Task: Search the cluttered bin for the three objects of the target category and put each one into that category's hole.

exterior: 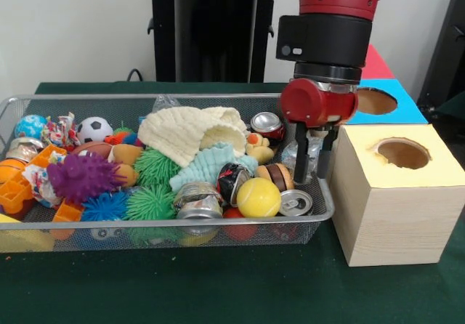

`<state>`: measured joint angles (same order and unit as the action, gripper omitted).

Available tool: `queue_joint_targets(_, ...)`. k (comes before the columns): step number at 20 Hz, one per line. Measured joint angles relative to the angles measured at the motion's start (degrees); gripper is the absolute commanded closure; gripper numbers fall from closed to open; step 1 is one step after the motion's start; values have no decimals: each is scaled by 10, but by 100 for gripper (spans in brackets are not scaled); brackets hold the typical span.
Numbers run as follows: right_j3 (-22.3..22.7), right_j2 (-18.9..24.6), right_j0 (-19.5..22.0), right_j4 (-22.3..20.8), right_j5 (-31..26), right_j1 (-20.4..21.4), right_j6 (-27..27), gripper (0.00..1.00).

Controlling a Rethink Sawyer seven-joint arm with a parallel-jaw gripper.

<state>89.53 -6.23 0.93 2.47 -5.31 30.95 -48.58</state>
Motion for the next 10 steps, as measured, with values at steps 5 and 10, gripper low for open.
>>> queue_joint_targets(5,-1,-14,-2,53,0,-3,-12,0)
queue_joint_targets(10,1,-43,-5,106,0,-6,-46,0)
